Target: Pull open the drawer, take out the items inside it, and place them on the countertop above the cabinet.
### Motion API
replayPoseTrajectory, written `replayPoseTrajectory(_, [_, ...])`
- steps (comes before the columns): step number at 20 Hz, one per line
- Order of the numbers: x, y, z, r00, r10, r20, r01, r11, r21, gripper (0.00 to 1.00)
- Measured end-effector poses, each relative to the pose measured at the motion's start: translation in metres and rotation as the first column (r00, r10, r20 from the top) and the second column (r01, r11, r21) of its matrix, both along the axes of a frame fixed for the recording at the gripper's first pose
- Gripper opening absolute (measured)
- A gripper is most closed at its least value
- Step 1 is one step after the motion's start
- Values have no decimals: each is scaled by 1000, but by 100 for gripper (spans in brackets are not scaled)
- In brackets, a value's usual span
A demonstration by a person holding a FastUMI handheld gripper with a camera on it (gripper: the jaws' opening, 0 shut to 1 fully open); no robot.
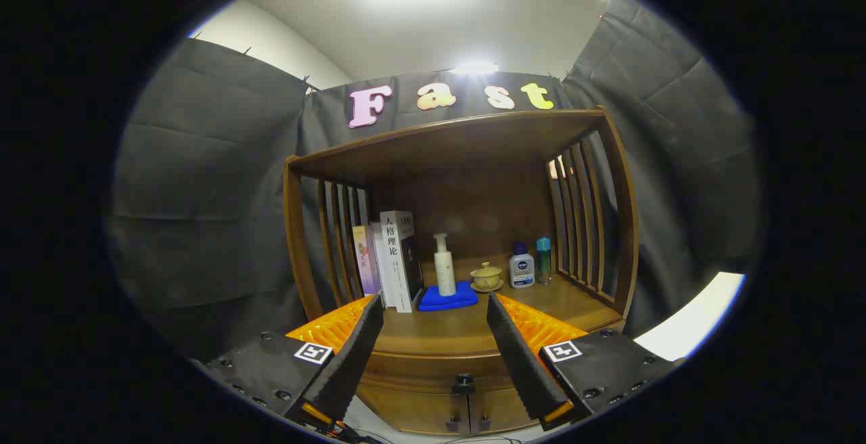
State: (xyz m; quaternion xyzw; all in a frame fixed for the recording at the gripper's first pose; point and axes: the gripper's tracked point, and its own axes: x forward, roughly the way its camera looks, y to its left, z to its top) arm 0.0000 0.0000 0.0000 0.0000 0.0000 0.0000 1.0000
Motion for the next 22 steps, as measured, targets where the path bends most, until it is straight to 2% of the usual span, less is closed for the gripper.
replayPoseTrajectory(5, [-1,4,1,1000,6,8,-6,999,-34,97])
replayPoseTrajectory(11, [4,-1,-2,1000,-12,9,12,1000,-26,97])
replayPoseTrajectory(22, [3,3,-6,1000,6,0,-6,1000,-20,97])
